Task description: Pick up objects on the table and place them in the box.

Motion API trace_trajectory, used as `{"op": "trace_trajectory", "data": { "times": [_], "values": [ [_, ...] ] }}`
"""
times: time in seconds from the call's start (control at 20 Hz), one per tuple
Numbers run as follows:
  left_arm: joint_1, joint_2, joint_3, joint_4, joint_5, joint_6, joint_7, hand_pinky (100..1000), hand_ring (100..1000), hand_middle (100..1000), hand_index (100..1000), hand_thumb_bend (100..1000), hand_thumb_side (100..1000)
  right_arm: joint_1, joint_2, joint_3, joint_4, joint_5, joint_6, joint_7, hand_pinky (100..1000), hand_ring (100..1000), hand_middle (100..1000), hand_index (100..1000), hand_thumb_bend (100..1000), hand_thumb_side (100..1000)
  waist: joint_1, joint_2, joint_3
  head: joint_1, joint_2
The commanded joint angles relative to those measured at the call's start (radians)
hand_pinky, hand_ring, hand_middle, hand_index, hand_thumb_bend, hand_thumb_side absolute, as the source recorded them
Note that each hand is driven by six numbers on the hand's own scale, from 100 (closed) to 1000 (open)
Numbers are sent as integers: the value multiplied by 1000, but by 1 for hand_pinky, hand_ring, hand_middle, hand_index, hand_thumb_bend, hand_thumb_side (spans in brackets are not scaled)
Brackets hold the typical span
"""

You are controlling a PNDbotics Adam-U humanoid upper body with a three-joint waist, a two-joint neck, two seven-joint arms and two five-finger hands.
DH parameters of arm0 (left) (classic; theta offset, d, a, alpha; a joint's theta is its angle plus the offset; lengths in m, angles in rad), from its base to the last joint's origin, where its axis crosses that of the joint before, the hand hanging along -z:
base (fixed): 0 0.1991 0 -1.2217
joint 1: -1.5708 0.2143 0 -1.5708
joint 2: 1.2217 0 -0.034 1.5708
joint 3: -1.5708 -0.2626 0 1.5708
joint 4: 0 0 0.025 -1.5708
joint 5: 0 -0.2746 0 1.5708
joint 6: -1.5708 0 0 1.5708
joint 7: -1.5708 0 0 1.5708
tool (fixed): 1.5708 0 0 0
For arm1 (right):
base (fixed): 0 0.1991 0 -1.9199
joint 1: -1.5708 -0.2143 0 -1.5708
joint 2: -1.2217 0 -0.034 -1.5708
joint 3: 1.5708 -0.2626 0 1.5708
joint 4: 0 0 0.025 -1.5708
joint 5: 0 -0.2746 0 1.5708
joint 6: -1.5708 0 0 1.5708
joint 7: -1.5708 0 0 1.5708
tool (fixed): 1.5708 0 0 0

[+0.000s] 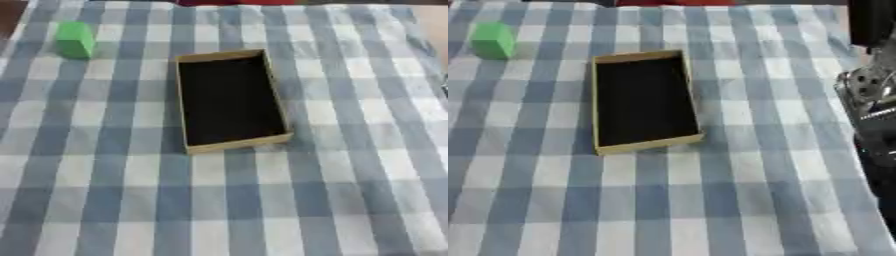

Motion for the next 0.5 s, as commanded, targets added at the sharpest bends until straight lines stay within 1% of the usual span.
{"op": "trace_trajectory", "data": {
  "times": [0.05,0.3,0.5],
  "values": [
    [-40,5,-7,4,10,-10,-29,850,901,863,953,583,272,-13,-32,-3,-16,-8,-2,3,784,749,752,792,100,1000,6,-15,-4,5,-12],
    [-89,-30,-27,26,-4,-3,-41,859,911,874,971,586,197,-20,-33,1,-16,-11,-4,5,784,748,751,792,100,1000,10,-6,-16,14,-20],
    [-133,-58,-24,67,-35,14,-23,872,927,879,970,571,149,-27,-35,4,-16,-14,-5,7,784,748,751,792,100,1000,13,3,-28,25,-28]
  ]
}}
